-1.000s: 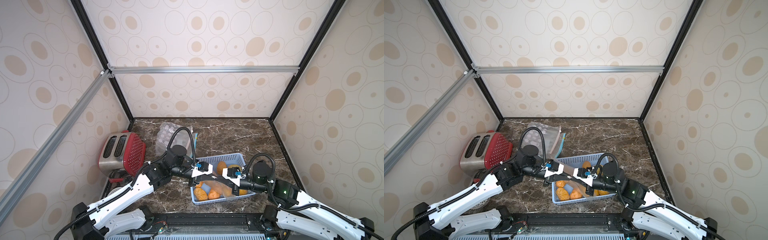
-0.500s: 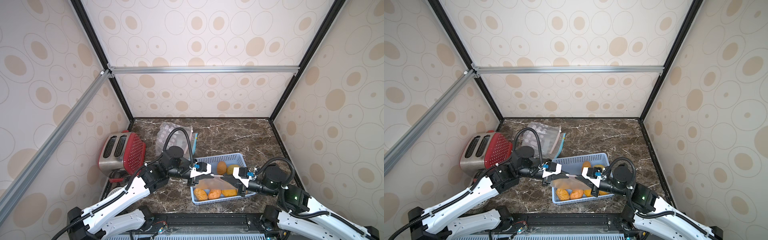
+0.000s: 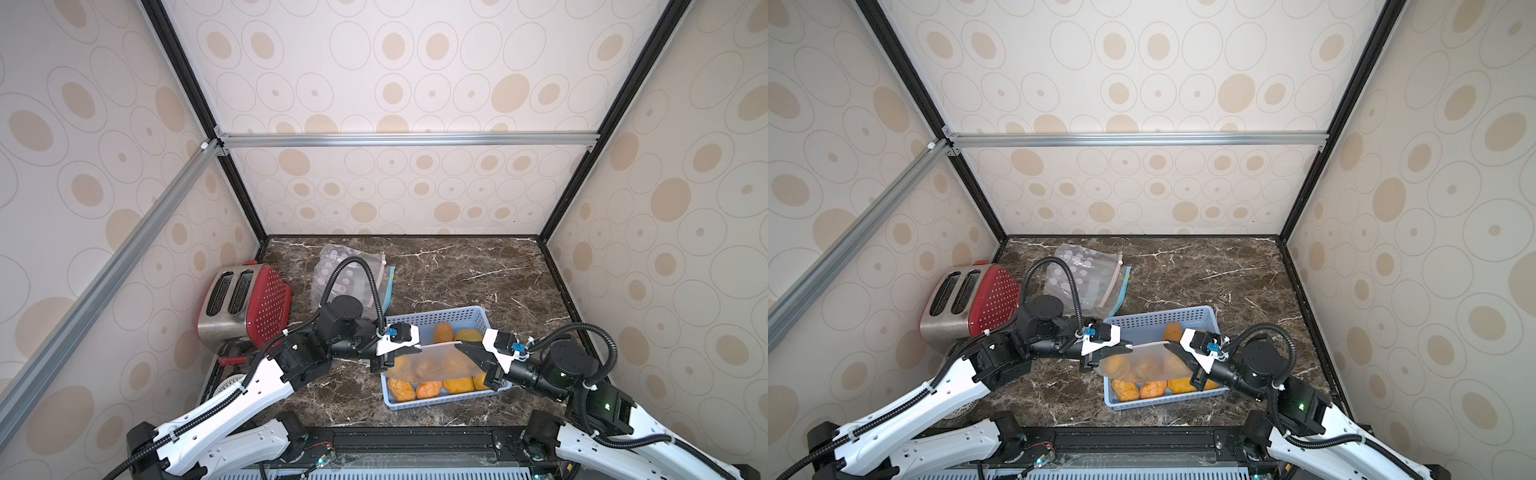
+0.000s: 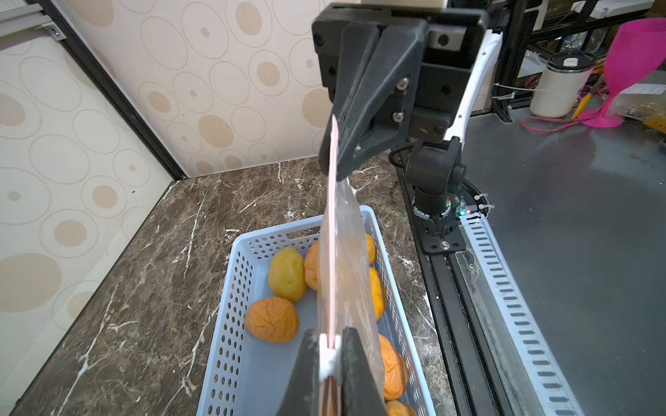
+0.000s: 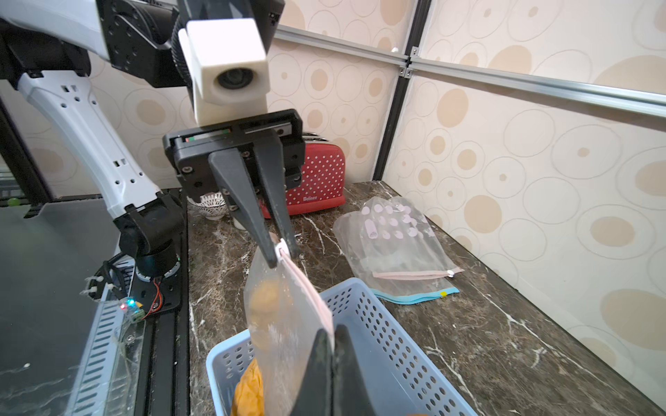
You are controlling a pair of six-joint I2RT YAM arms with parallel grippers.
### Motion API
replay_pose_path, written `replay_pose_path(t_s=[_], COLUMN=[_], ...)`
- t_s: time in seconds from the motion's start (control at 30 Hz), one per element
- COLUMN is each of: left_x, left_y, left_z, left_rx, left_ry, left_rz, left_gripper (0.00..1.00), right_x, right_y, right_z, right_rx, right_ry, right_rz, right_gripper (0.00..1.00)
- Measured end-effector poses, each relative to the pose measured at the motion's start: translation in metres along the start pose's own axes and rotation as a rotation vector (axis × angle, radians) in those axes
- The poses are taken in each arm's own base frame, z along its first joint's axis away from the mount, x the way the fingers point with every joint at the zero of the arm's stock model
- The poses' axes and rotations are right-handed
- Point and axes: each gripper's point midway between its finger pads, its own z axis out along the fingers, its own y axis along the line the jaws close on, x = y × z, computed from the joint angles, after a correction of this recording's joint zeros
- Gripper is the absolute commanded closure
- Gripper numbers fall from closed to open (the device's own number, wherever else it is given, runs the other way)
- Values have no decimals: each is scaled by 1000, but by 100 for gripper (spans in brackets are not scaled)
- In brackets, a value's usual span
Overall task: Put the potatoes into a zipper bag and zip it
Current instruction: Place the zipper food storage bag at the center of the board.
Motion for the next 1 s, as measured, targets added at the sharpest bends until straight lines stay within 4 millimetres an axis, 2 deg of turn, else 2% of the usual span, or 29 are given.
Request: replay_pose_path(t_s=[0.17,0.5,1.0], left_x=[5,29,41], left_y=[6,14,20], left_z=[-9,-19,-41], left_rx=[-68,-170,-280], left_ry=[26,124,181], left_rz=[-4,-32,-34], left_gripper=[97,97,97], right_x=[1,11,12], right_y=[-8,-25,-44], right_z=[-4,-8,-18], right_rx=[46,149,265], right_ry=[3,59,83], right_rz=[3,-15,-36], right_gripper=[100,100,100])
